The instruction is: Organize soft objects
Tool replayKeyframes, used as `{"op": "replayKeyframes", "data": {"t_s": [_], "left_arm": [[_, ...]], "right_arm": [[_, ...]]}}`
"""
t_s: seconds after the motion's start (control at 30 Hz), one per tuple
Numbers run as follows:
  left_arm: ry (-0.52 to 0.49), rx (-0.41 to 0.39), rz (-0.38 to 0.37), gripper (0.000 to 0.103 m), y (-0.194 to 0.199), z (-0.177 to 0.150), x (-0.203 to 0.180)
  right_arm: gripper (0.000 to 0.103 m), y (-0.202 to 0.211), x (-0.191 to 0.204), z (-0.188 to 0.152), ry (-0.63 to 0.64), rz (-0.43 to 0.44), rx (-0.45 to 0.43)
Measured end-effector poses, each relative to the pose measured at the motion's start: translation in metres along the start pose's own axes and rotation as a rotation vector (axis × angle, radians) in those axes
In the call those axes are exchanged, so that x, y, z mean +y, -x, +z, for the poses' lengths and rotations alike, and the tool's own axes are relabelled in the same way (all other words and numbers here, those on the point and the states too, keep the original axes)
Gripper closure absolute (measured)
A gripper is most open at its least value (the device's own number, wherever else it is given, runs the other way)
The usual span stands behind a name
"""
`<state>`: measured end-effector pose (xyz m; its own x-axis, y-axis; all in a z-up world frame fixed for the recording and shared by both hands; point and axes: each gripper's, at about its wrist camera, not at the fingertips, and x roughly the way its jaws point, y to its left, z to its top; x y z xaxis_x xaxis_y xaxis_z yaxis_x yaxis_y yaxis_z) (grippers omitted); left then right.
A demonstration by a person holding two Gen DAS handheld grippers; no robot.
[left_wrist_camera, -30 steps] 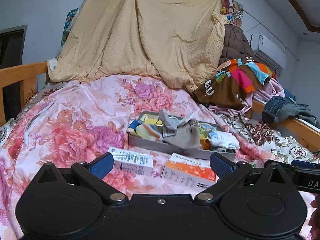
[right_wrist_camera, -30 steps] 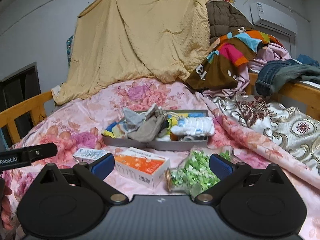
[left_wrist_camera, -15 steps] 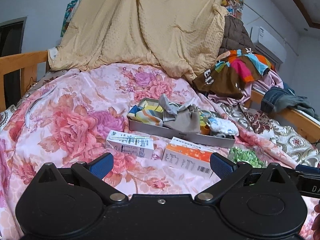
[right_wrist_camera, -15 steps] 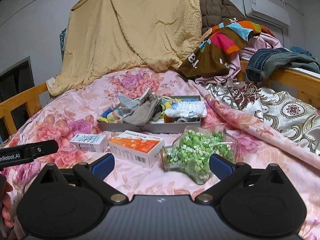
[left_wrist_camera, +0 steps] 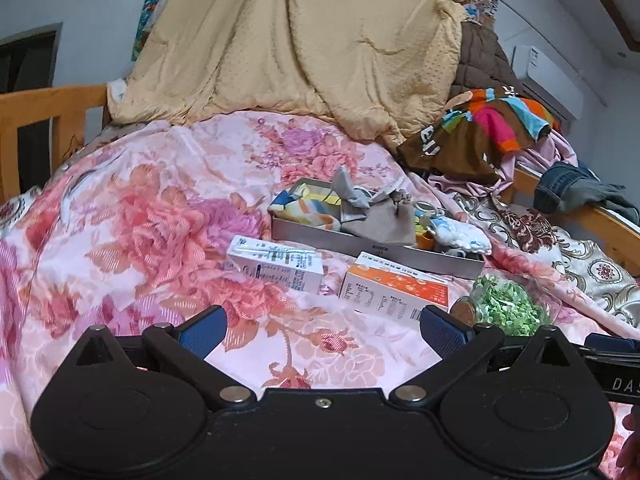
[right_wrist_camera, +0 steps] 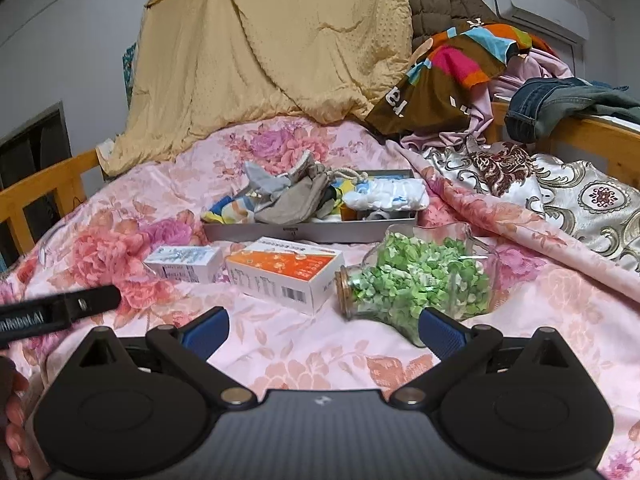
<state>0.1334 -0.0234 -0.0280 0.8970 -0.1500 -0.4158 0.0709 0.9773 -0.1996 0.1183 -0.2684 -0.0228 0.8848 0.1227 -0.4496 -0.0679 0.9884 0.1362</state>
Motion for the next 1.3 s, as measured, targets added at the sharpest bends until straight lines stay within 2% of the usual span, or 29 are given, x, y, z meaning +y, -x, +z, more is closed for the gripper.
{"op": "replayKeyframes", "data": {"t_s": [0.47, 1.3], "left_arm": [[-0.046, -0.001, 0.051, 0.001, -0.002, -0.005, 0.002], [-0.064, -0.002, 0.061, 0.001, -0.001, -0.007, 0.0]], "right_arm": [[0.0, -0.015, 0.002, -0.003, -0.017, -0.014, 0.022], [0.0, -0.016, 0.008, -0.003, 0.014, 0.009, 0.009]]}}
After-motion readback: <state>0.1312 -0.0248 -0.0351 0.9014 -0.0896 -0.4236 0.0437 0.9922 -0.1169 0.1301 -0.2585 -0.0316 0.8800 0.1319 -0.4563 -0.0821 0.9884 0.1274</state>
